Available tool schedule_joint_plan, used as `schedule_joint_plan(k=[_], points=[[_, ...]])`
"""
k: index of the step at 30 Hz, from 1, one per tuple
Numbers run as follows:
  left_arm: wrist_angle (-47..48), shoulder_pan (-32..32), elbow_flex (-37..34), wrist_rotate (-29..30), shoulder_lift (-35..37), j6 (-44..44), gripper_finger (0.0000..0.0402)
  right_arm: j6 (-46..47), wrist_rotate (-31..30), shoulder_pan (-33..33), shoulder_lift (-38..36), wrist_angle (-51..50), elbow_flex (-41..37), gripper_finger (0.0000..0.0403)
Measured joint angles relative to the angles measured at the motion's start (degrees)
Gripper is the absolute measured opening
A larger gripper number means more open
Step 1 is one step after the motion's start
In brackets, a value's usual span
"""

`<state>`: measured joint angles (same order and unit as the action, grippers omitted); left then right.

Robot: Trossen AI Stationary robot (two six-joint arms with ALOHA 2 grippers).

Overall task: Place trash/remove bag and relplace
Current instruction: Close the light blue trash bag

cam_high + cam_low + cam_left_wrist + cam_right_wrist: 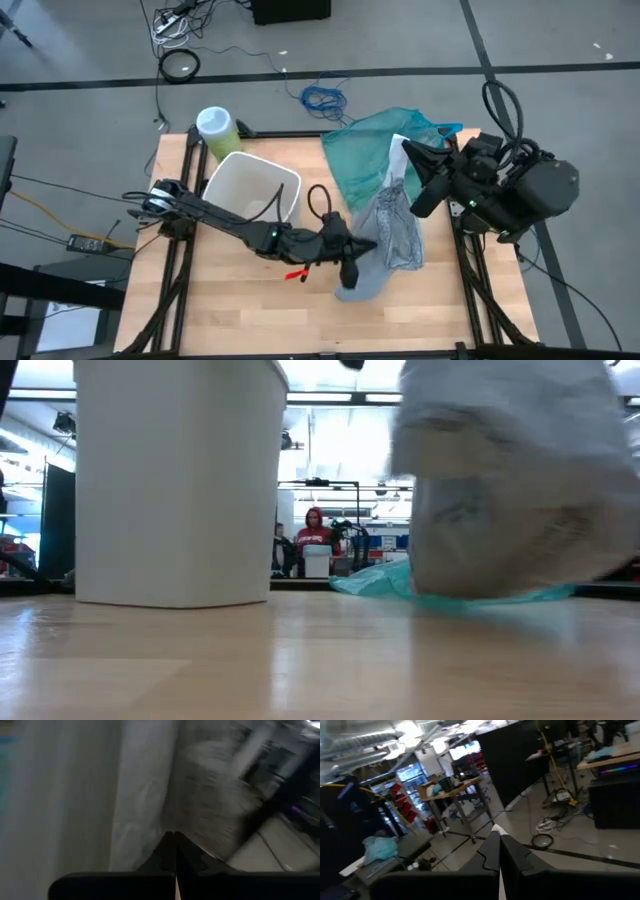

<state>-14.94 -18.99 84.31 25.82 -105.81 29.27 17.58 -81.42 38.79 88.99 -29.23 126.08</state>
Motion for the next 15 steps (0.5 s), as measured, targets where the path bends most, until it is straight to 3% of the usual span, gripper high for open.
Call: schedule_joint_plan(k=[6, 10, 12, 15], points=[[0.1, 1.5, 0.0, 3.6, -0.1, 3.9, 0.0, -11.0, 9.2, -0.6, 0.0, 12.7, 0.0, 0.0], [-4.2, 2.2, 0.0, 6.8, -0.1, 4.0, 0.0, -11.5, 12.2, -1.1, 0.0, 12.5, -0.1, 0.0], [-9.1, 2.8, 0.0, 4.8, -0.1, 4.0, 0.0, -11.8, 10.5, -1.6, 0.0, 11.3, -1.1, 0.0], [-18.5, 3.3, 0.0, -5.4, -0.1, 4.4, 0.0, -14.2, 2.6, -2.4, 0.0, 7.8, -2.2, 0.0]])
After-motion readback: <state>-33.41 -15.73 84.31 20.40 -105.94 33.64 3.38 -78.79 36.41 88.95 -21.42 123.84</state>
